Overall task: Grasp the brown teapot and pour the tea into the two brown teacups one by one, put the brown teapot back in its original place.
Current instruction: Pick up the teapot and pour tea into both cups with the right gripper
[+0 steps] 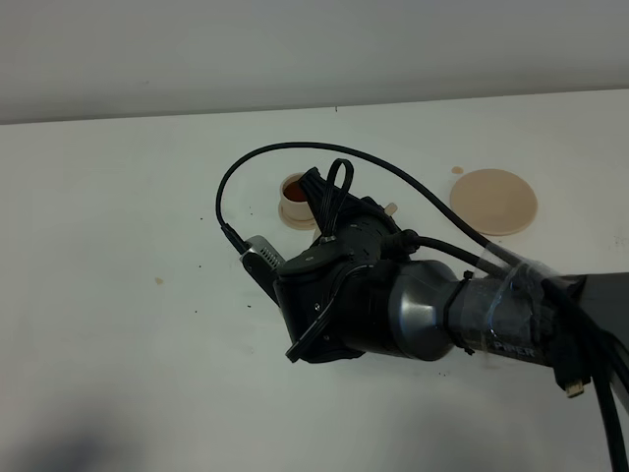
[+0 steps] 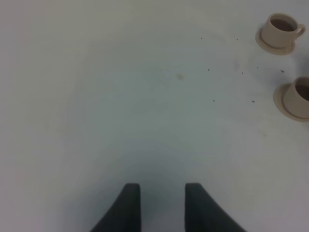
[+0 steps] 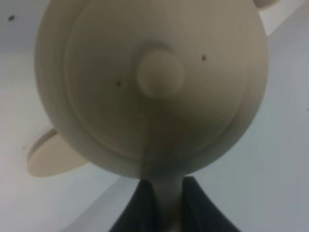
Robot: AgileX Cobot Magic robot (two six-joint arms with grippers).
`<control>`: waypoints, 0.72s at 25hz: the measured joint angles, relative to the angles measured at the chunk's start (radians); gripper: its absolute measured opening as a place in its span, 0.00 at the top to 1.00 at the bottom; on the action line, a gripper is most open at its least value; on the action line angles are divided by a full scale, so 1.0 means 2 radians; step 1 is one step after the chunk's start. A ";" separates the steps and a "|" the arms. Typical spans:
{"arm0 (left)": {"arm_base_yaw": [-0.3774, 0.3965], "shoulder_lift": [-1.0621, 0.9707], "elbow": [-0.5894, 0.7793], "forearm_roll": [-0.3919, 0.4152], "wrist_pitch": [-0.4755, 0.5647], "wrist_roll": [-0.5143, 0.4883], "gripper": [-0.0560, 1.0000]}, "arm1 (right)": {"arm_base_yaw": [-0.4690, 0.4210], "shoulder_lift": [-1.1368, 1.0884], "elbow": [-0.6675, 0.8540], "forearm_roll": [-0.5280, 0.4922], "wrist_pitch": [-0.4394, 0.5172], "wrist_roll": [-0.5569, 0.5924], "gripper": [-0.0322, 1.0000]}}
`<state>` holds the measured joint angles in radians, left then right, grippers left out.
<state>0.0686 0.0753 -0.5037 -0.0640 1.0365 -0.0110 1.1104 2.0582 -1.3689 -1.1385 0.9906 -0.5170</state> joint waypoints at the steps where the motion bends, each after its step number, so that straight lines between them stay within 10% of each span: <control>1: 0.000 0.000 0.000 0.000 0.000 0.000 0.71 | 0.000 0.000 0.000 0.000 0.000 0.000 0.87; 18: 0.000 0.000 0.000 0.000 0.000 0.000 0.71 | 0.000 0.000 0.000 0.000 0.000 0.000 0.87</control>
<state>0.0686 0.0753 -0.5037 -0.0640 1.0365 -0.0110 1.1104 2.0582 -1.3689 -1.1387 0.9906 -0.5174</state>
